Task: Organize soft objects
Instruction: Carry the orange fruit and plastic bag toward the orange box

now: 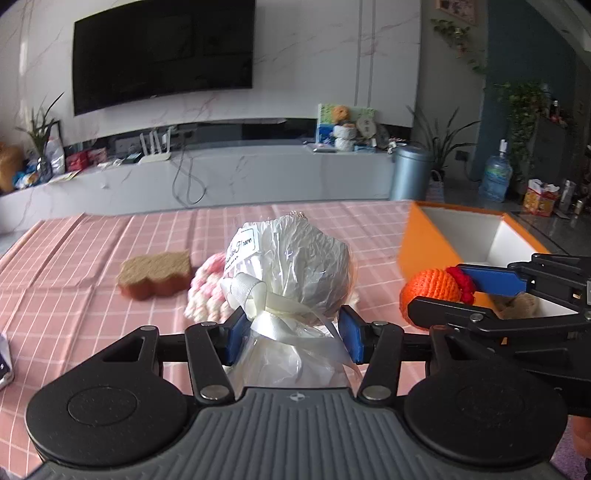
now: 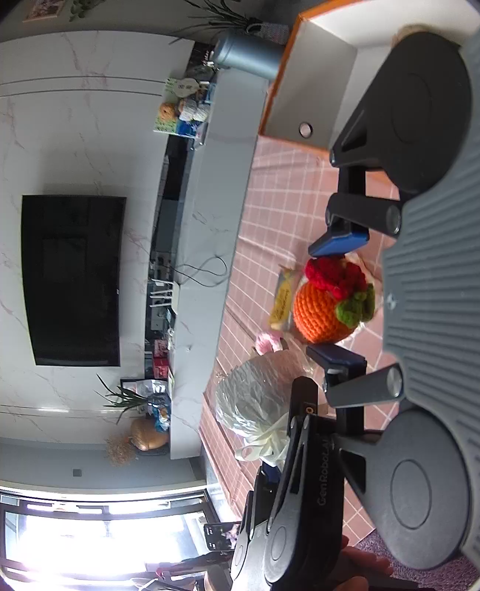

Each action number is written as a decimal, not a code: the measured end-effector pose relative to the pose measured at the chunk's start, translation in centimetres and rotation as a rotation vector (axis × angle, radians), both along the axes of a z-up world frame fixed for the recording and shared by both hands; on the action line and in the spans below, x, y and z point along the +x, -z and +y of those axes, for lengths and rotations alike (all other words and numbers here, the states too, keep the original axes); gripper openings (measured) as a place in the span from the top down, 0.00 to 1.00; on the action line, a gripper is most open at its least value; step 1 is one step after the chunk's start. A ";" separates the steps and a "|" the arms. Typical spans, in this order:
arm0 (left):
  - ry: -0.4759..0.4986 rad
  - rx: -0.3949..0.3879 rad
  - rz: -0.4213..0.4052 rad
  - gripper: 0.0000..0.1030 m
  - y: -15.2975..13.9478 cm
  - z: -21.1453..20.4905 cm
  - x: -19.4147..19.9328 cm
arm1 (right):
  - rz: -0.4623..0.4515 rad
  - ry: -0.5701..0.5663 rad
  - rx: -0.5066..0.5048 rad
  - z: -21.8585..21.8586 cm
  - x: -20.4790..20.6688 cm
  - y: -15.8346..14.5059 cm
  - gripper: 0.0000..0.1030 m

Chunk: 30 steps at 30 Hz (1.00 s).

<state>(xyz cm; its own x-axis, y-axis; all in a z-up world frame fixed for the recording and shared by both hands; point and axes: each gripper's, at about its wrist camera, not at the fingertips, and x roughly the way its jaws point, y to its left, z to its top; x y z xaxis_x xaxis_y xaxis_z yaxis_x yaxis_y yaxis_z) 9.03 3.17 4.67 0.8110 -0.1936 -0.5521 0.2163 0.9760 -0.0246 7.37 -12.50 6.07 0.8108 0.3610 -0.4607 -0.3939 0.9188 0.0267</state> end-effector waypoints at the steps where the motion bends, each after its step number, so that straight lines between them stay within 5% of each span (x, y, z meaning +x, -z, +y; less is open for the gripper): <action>1: 0.016 0.001 -0.008 0.42 -0.3 -0.5 0.0 | -0.008 0.007 -0.003 -0.6 -0.1 -0.4 0.51; 15: 0.289 0.096 -0.092 0.42 -1.4 -10.8 2.4 | -0.018 0.137 -0.142 -9.9 0.9 -2.3 0.51; 30: 0.483 0.320 -0.113 0.42 1.6 -20.1 5.9 | 0.148 0.179 -0.313 -17.8 7.9 -0.2 0.51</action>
<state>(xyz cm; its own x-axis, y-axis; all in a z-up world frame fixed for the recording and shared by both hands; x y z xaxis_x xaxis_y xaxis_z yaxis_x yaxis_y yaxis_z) 14.96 -16.96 3.05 0.7294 -0.3940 -0.5593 0.6225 0.7213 0.3038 15.22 -30.34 6.27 0.7647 0.0434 -0.6429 -0.2395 0.9454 -0.2211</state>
